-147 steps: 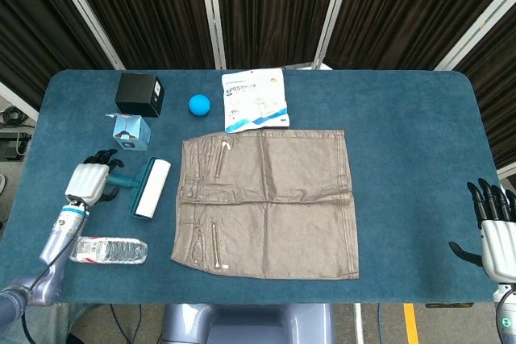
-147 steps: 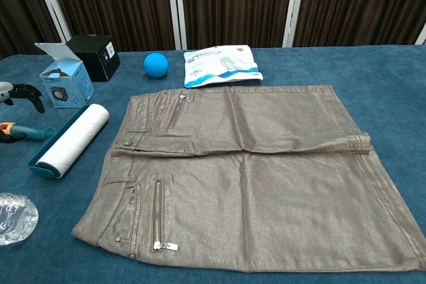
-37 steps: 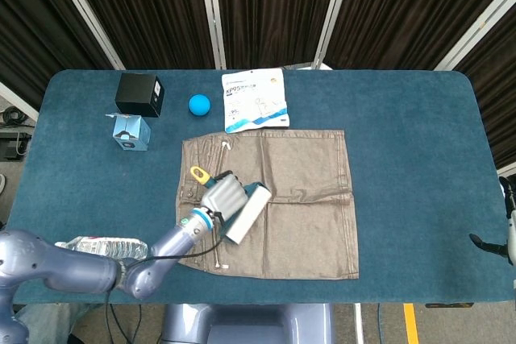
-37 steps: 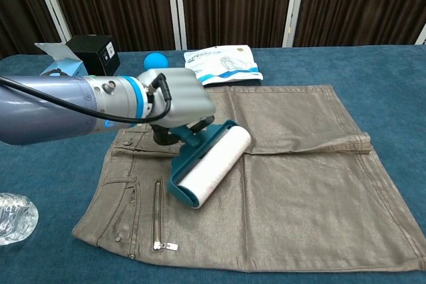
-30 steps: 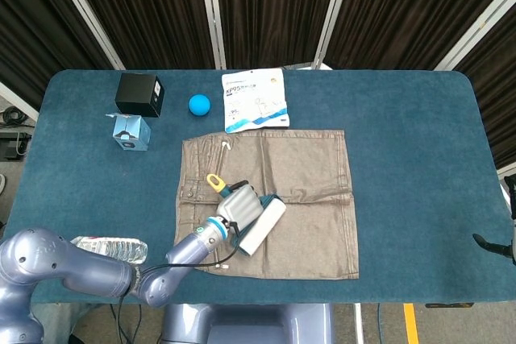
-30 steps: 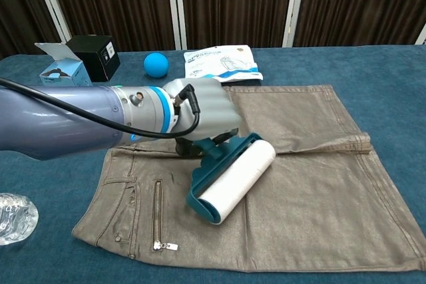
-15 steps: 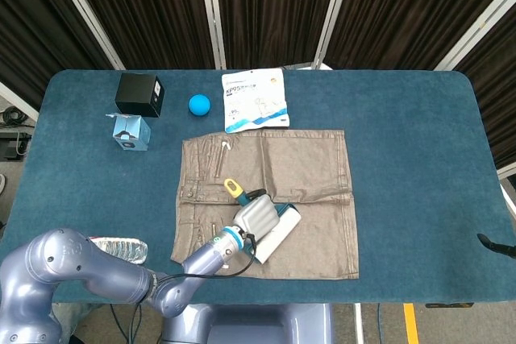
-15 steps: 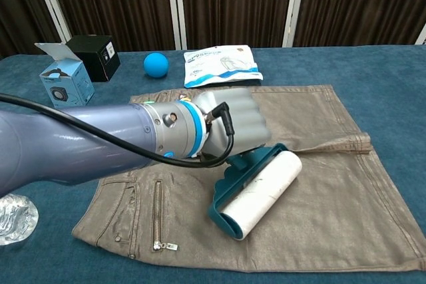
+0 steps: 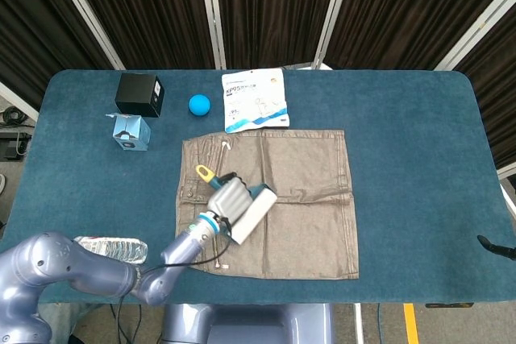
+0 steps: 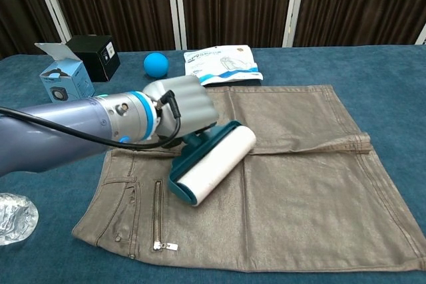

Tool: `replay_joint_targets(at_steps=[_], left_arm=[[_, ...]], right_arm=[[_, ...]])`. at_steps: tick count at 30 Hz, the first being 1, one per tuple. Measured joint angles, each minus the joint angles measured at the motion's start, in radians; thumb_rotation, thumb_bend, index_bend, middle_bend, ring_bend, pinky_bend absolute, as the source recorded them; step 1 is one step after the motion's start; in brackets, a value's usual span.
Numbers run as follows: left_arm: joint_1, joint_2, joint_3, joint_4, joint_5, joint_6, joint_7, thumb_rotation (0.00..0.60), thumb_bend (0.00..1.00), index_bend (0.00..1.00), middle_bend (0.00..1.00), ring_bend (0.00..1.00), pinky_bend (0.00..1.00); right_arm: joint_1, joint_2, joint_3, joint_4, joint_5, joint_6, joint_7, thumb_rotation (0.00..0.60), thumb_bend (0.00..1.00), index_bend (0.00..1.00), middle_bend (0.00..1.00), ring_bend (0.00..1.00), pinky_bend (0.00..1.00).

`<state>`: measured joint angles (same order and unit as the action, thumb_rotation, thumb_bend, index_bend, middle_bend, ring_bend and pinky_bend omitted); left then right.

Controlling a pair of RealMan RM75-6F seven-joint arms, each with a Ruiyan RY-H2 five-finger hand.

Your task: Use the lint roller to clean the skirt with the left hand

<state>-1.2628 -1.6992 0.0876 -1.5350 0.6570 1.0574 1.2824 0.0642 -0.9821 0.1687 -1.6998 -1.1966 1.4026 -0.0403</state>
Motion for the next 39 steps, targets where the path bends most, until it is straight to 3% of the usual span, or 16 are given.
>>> replay_joint_targets(at_steps=[11,22,30,39], left_arm=[[0.091,0.097,0.05,0.099,-0.002,-0.014,-0.078,0.6,0.86,0.68,0.48,0.46,0.5],[0.12,0.112,0.036,0.148,-0.005,-0.036,-0.091,0.6,0.86,0.68,0.48,0.46,0.5],[0.094,0.066,0.002,0.118,-0.006,-0.023,-0.018,0.6,0.86,0.68,0.48,0.46,0.5],[0.039,-0.061,-0.046,0.068,-0.011,0.015,0.112,0.6,0.86,0.68,0.48,0.46,0.5]], right_arm=[[0.003,-0.001,-0.005,-0.007,-0.006,-0.005,-0.006,0.6,0.0,0.0,0.0,0.0,0.0],[0.005,-0.001,-0.005,-0.01,-0.008,-0.006,-0.006,0.6,0.0,0.0,0.0,0.0,0.0],[0.0,0.008,-0.004,-0.012,-0.013,-0.002,0.015,0.6,0.0,0.0,0.0,0.0,0.0],[-0.008,0.021,-0.001,-0.006,-0.014,0.001,0.05,0.6,0.0,0.0,0.0,0.0,0.0]])
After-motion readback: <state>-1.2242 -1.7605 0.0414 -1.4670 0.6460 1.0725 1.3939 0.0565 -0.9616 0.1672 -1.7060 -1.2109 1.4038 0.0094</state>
